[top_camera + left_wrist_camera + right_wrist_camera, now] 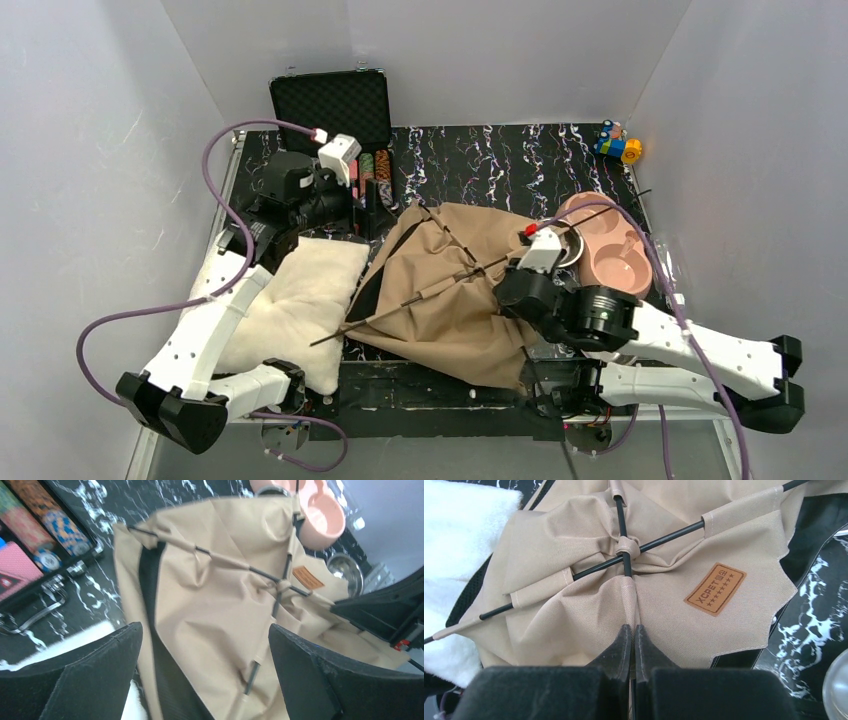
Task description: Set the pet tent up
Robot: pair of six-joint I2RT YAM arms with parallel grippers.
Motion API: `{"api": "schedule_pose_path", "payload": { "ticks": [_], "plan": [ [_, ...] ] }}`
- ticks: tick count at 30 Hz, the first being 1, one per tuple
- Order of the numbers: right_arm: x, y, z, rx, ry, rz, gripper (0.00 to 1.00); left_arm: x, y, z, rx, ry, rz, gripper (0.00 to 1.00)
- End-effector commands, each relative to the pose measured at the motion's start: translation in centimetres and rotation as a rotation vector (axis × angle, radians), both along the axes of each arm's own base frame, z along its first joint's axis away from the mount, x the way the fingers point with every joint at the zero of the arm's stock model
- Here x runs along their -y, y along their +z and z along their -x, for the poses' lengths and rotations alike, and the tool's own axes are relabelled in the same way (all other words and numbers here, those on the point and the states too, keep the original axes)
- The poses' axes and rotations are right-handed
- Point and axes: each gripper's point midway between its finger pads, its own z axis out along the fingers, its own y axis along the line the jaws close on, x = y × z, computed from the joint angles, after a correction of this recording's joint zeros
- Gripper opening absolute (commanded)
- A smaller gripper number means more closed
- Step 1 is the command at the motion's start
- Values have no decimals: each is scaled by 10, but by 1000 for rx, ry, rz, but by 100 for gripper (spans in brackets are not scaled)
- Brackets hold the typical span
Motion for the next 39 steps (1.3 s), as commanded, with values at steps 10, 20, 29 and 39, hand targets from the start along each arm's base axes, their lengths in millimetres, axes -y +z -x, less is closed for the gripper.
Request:
{"api": "schedule_pose_path", "payload": {
  "ticks": [10, 20, 29, 39],
  "plan": [
    [-54, -55, -20, -31, -76, -46, 1, 59, -99, 42, -184, -285, -35, 98],
    [-53, -73, 7, -165, 21, -6, 45, 73, -170, 48, -211, -335, -275, 98],
    [-11, -76, 67, -402, 170, 82, 81, 77, -189, 56, -224, -374, -316, 98],
    [25, -99, 132, -685, 245, 57, 83, 79, -198, 35, -195, -304, -391, 96]
  ]
}}
